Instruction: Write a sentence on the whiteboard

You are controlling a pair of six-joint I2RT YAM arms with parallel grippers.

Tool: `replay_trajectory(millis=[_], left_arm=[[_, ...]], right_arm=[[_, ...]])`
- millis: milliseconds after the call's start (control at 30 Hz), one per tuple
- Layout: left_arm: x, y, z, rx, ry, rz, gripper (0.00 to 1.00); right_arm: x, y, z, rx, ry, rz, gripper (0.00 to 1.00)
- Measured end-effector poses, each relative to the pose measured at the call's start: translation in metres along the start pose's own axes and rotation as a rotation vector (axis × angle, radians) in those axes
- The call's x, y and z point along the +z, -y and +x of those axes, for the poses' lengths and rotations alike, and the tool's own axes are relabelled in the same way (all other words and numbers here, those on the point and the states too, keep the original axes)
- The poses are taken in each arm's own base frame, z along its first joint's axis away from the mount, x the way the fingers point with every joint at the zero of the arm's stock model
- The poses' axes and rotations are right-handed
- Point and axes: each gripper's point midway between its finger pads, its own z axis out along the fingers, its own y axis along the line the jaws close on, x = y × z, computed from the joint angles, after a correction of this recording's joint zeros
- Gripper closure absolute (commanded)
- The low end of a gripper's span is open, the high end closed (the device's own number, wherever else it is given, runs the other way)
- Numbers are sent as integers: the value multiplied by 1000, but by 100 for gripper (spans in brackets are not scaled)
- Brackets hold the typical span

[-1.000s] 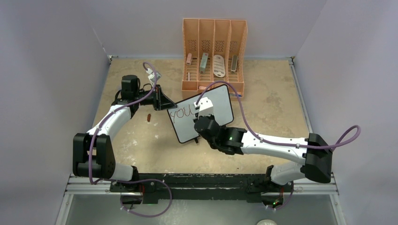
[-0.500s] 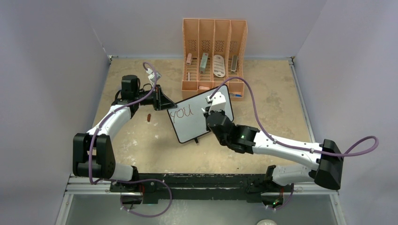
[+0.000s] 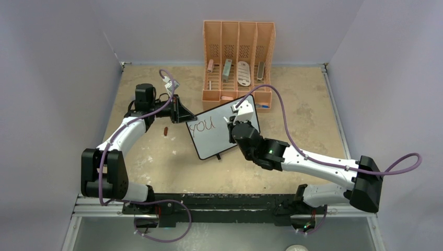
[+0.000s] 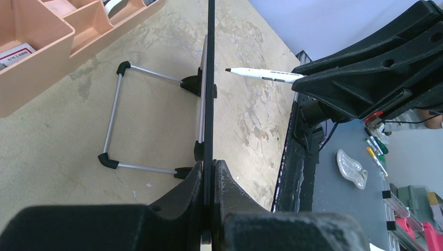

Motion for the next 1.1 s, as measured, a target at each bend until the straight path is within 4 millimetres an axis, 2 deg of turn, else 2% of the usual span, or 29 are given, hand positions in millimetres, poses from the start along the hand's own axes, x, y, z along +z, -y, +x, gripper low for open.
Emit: replay_trajectory(millis=[267,1100], left_arm=[[0,0,0,0,0,0,100],[0,0,0,2,-2,0,100]], right_arm=[[2,0,-3,4,12,0,100],[14,-1,4,-16,3,14,100]])
